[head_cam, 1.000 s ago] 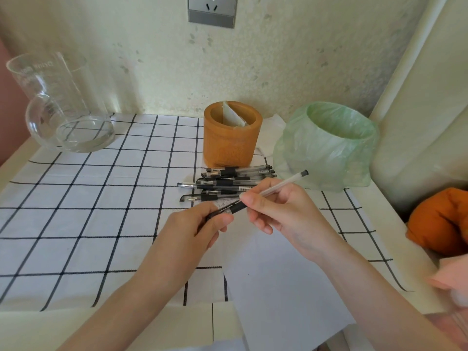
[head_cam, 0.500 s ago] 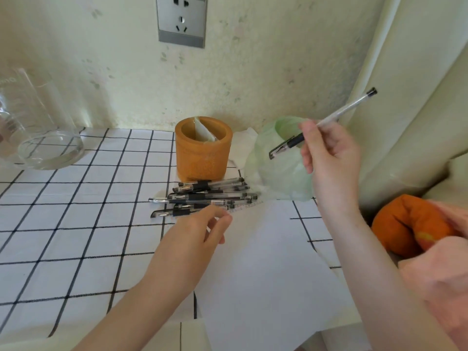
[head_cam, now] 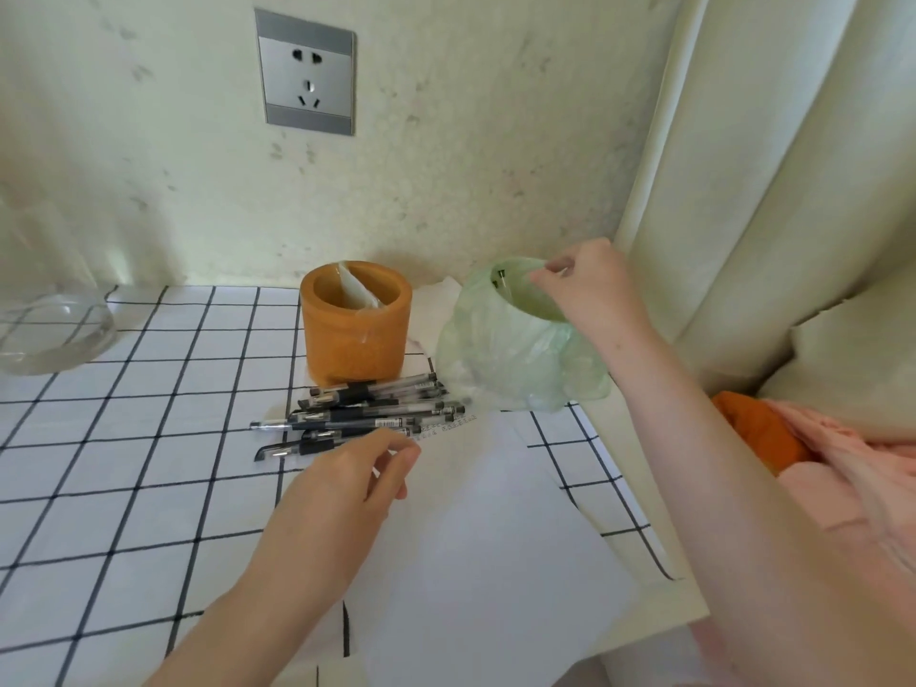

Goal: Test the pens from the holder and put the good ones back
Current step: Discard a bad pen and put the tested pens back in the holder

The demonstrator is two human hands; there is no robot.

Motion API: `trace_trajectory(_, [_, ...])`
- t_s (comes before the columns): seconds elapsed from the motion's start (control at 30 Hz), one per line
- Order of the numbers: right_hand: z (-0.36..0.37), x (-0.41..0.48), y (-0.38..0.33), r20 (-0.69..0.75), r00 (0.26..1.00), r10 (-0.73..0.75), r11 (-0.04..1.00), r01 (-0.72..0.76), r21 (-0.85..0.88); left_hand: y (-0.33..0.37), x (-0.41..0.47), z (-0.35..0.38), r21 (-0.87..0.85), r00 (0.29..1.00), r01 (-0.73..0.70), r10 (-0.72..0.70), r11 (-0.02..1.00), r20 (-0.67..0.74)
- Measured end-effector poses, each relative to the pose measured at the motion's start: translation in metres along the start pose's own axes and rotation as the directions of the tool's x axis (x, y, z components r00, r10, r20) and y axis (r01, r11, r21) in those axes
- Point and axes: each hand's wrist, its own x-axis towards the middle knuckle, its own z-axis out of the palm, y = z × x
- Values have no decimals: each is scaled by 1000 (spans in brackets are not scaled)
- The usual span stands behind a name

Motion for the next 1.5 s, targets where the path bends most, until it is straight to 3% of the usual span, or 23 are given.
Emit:
trace_trajectory(0.2, [-8, -53, -3, -59, 997, -41, 957, 57, 285, -1, -2, -3, 20, 1000, -1, 1, 1000, 1])
trace_trajectory(0.33, [10, -94, -14, 118, 986, -116, 886, 49, 461, -3, -2, -6, 52, 1000, 10, -10, 999, 7])
trace_trajectory(0.43, [40, -117, -17, 364, 892, -269, 925, 134, 355, -6, -2, -9, 97, 1000, 7, -6, 995, -13])
trace_trajectory(0.5, [60, -124, -18, 441, 832, -337, 932, 227, 283, -9, -1, -12, 130, 1000, 14, -11, 991, -23])
trace_trajectory(0.73, [96, -112, -18, 404, 792, -458, 879, 471, 73, -17, -1, -18, 143, 999, 28, -21, 989, -47])
trace_trajectory(0.97, [113, -106, -24, 363, 819, -445, 844, 519, -136, -23, -2, -25, 144, 995, 34, -20, 989, -99])
trace_trajectory(1.37, [121, -103, -22, 464, 723, -512, 785, 613, -90, -42, -3, -28, 239, 976, -16, 67, 971, -207])
trace_trajectory(1.5, [118, -111, -23, 541, 642, -543, 756, 654, -17, -44, -3, -29, 317, 955, -24, 116, 948, -273])
